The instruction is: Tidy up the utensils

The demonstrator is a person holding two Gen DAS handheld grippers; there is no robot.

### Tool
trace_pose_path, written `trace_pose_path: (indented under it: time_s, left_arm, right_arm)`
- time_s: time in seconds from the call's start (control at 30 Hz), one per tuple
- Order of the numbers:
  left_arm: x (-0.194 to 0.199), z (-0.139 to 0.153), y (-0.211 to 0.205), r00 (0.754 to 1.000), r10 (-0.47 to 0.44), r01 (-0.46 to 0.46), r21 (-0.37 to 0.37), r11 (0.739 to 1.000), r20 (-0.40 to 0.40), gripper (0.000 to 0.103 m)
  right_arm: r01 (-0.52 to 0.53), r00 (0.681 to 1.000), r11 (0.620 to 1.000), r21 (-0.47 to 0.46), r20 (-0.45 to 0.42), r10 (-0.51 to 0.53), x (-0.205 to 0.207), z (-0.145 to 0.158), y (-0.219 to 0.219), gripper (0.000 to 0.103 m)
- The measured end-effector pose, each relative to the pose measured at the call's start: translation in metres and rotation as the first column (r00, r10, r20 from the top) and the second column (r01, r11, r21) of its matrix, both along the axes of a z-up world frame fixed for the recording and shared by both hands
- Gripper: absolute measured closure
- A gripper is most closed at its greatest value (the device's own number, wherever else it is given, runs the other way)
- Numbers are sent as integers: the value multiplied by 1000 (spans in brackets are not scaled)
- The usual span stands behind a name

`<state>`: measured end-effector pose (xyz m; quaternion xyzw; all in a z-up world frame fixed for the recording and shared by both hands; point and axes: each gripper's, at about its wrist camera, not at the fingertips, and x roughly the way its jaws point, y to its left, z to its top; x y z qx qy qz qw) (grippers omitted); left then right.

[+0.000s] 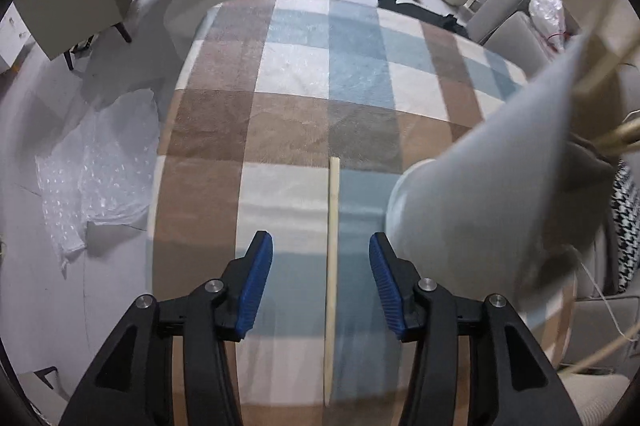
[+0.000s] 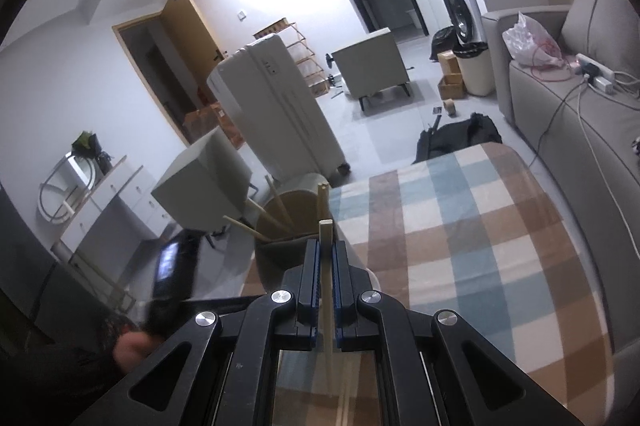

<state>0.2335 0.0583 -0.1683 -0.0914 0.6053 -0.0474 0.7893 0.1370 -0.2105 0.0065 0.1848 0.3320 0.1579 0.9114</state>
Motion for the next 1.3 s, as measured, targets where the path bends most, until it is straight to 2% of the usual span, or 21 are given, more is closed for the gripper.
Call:
trace_pose_path:
  time_s: [0.1,0.17,0.37,0.5,0.7,0.87,1.1,1.17,1.2,1.23,1.27,1.3]
  left_arm:
    - [5,-8,1,1000,3,-3,19,1000,-23,58]
    - [6,-10,4,1000,14,-13,45,999,-12,58]
    - [12,-15,10,999,36,-36,-9,999,-19,58]
    - [9,-15,11,999,35,-35,-13,999,-23,58]
    - [11,-18,5,1000,2,-3,48,999,8,57]
    - [16,-20,-11,998,-61,56,172,984,22,56]
    - [15,-21,-3,997,-80,77,174,982,8,55]
    - [15,-20,-3,997,-73,73,166,984,-5,59]
    - [15,-19,-3,998,-67,67,166,984,-7,69]
    - [15,-19,-2,998,-63,64,164,984,-9,89]
    - [13,-18,1,998,-54,56,145,988,-17,101]
    - [13,-18,1,999,-46,48,127,991,-24,101]
  right_arm:
    - [4,1000,1000,5,-5,-4,2,-2,-2,98]
    - [5,1000,1000,9,-3,-5,3,-1,-2,98]
    - [5,1000,1000,17,-1,-5,3,-2,-3,98]
    - [11,1000,1000,20,-2,-11,3,-2,-3,98]
    - [2,1000,1000,20,-5,-2,2,-2,-1,98]
    - [3,1000,1000,6,6,-3,0,-1,0,98]
    - [5,1000,1000,9,-2,-5,1,0,2,98]
    - [4,1000,1000,7,2,-4,1,2,3,98]
    - [3,1000,1000,8,4,-3,0,2,3,98]
    - [3,1000,1000,7,6,-3,0,3,3,98]
    - [2,1000,1000,9,7,-3,-1,3,4,98]
    - [1,1000,1000,10,8,-1,-1,4,4,98]
